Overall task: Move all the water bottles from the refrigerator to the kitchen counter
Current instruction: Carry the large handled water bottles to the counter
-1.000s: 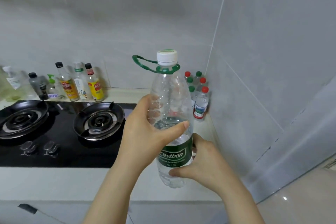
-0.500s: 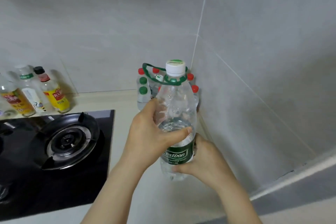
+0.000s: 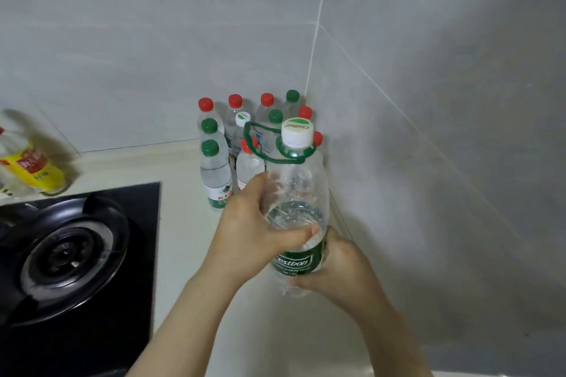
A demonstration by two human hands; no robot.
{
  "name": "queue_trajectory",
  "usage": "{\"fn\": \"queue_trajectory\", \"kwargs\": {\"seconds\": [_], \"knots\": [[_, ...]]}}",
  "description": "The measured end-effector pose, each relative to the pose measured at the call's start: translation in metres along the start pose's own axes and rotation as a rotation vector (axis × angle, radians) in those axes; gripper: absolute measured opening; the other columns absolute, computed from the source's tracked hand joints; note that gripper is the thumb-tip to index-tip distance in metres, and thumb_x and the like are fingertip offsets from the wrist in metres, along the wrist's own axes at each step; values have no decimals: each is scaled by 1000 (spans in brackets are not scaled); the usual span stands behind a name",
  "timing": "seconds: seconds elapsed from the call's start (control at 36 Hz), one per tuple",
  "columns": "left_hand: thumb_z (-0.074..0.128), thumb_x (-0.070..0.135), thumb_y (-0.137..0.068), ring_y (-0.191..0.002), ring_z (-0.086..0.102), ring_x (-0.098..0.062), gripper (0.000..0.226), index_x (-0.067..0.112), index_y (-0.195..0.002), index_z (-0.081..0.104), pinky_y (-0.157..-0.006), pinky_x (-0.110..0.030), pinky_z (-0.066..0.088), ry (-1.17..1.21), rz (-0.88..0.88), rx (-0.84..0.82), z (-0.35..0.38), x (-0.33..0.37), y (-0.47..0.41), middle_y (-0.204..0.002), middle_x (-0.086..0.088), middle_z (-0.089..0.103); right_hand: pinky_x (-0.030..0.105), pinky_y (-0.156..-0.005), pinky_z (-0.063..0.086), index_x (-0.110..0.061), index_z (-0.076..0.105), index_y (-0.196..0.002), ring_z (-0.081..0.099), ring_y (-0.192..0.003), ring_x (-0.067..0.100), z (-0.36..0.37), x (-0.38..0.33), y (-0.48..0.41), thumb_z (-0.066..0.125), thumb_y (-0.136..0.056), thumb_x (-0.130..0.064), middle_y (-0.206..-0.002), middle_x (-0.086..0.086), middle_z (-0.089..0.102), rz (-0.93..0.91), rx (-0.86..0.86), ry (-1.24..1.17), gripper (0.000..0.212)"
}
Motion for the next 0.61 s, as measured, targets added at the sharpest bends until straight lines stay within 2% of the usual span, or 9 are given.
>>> {"fn": "queue_trajectory", "kwargs": {"seconds": [0.08, 0.22, 0.28, 0.36, 0.47, 0.61], "knots": [[89, 28, -54, -81, 65, -1, 53, 26, -97, 58, -73, -24, 54, 3, -13, -9, 8, -5, -9, -88, 15, 69, 33, -75, 55, -29, 54, -108, 66, -85, 6, -1, 7, -11, 70, -38, -62, -90, -14, 69, 10, -18, 6, 79], [89, 21, -55, -81, 63, 7, 53, 28, -96, 57, -66, -6, 46, 3, -10, -39, 20, -12, -24, -88, 24, 67, 35, -75, 55, -29, 55, -113, 67, -86, 8, 2, 17, -28, 69, -40, -66, -92, -12, 71, 1, -20, -9, 82], [89, 21, -55, -81, 63, 7, 54, 27, -97, 57, -66, -8, 47, -5, -13, -44, 23, -17, -30, -89, 23, 67, 35, -74, 55, -28, 55, -112, 67, -85, 9, 2, 21, -34, 71, -42, -64, -91, -12, 71, -2, -17, -16, 80], [89, 26, -54, -82, 63, 1, 57, 24, -101, 57, -70, -17, 51, -24, -18, -42, 28, -25, -39, -89, 15, 68, 35, -72, 56, -30, 55, -111, 67, -82, 6, 3, 27, -45, 72, -42, -61, -90, -14, 71, 13, -19, -35, 78], [89, 24, -55, -86, 62, 8, 62, 27, -106, 56, -72, -8, 47, -21, -15, -58, 33, -30, -49, -93, 20, 67, 34, -73, 57, -36, 52, -114, 67, -83, 4, 5, 35, -58, 77, -46, -54, -90, -17, 70, 19, -19, -34, 75], [90, 26, -54, -87, 61, 11, 62, 30, -105, 55, -74, -6, 46, -34, -23, -68, 38, -36, -60, -93, 23, 66, 32, -75, 56, -35, 51, -114, 66, -84, 3, 4, 38, -70, 79, -52, -53, -89, -18, 70, 1, 8, -13, 70]]}}
Point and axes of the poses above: each hand's wrist, its own y-axis away from the middle knuckle, its own z-axis out of the palm, x = y × z, the point moved 7 cm from there along -y, towards the middle knuckle
